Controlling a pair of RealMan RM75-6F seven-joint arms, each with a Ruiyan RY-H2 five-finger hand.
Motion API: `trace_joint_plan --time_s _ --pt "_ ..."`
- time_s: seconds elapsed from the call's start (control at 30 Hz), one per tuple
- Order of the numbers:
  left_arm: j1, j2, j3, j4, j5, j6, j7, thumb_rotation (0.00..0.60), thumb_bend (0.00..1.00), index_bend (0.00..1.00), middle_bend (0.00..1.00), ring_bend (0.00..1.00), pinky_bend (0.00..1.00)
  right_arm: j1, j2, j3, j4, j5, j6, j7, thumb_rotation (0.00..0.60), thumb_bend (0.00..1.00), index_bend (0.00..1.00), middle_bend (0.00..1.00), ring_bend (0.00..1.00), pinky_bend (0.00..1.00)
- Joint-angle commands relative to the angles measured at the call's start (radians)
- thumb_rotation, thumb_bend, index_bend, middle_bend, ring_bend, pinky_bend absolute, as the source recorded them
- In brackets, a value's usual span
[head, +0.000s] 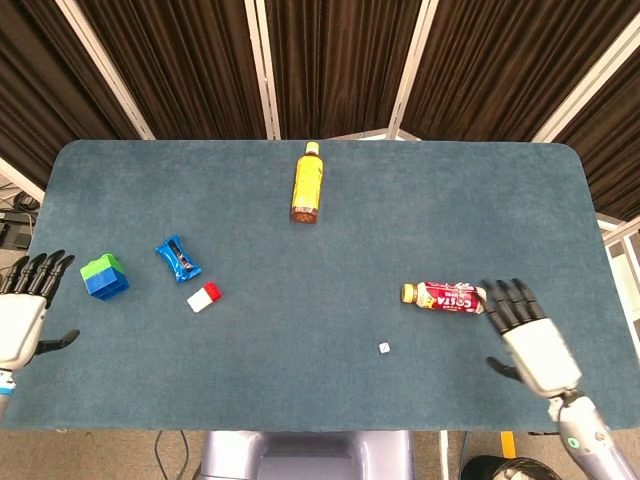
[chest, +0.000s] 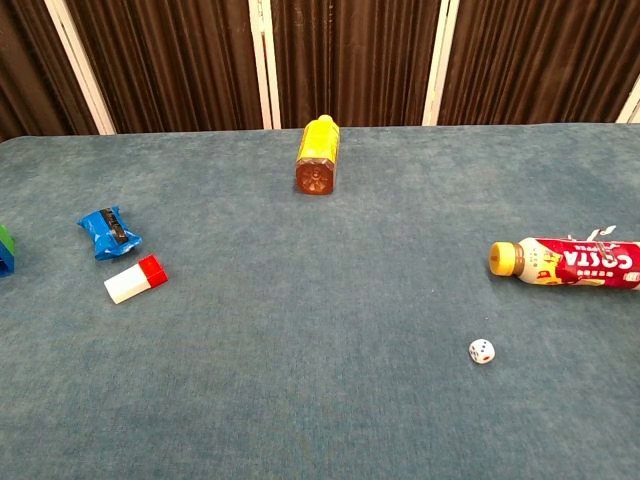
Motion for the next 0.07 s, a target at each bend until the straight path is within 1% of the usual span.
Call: trace_joint_plan --time_s 0.03,0.07 --pt "0.007 0.003 0.010 0.000 0.018 0.007 -0.013 0.600 0.00 0.00 0.00 0.00 0.00 -0.031 0.001 0.031 -0.001 0.040 0.035 0.003 0.600 0.00 0.00 0.00 0.00 0.00" --pt "0.011 0.005 0.014 -0.001 0.026 0.012 -0.017 0.600 0.00 0.00 0.00 0.00 0.00 -0.038 -0.002 0.036 0.001 0.045 0.042 0.004 0.600 0.00 0.00 0.00 0.00 0.00"
